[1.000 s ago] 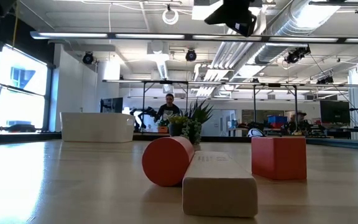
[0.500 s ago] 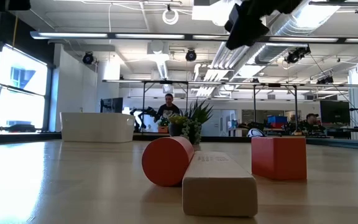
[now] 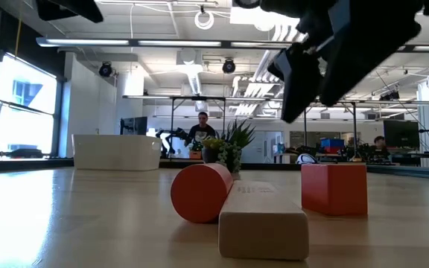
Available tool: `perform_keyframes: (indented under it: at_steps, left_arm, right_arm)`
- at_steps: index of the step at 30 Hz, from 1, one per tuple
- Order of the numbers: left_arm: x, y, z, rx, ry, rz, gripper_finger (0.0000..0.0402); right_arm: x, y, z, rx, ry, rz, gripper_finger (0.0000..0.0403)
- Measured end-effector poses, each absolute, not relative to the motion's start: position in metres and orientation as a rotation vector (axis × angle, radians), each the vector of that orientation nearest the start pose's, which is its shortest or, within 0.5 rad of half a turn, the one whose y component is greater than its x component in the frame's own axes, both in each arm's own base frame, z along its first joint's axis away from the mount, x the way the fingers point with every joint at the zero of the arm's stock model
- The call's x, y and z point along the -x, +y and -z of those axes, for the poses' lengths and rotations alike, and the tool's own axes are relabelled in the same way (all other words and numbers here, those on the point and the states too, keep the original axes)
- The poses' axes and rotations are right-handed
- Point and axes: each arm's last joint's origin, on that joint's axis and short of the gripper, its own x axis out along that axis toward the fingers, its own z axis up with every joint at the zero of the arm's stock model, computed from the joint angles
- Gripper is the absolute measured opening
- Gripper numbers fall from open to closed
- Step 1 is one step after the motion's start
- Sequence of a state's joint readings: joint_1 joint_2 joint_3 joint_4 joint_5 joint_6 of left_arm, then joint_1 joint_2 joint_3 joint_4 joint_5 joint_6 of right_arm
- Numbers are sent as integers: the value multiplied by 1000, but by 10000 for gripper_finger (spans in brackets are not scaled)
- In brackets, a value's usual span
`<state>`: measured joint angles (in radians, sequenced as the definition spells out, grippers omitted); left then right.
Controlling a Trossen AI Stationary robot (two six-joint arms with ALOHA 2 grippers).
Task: Sort & place blocks by color
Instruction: Put the orange block into the transparent bin
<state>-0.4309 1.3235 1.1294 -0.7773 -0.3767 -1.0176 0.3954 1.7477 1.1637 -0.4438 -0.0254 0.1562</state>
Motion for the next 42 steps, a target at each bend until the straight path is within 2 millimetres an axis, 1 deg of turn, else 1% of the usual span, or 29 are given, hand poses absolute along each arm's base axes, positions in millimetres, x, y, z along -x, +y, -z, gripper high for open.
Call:
perform_keyframes:
  at_steps: [6,11,15,20,26,29,35,36,42]
  left_arm:
    - [-247,-84,-293,564,787,-453,193]
    - [-250,-76,-294,553,777,-468,193]
    - [-253,-73,-295,549,760,-466,193]
    - [-255,-69,-295,547,755,-473,193]
    - [-255,-69,-295,540,756,-471,193]
    - [-255,-69,-295,530,758,-466,193]
    - [-255,-69,-295,530,758,-466,193]
    - [-255,-69,-295,530,758,-467,193]
    - [-255,-69,-295,498,761,-457,193]
  right_arm:
    - [-327,148,-177,70,1099,-324,245]
    - [-326,159,-169,88,1101,-350,245]
    - [-326,167,-164,94,1087,-368,245]
    - [-328,173,-150,100,1102,-365,245]
    - [-331,174,-143,66,1104,-291,241]
    - [-331,174,-143,52,1104,-282,215]
    - [-331,174,-144,-14,1115,-267,111]
    - [-331,174,-144,-23,1116,-269,102]
    - [-330,176,-144,-121,1143,-268,101]
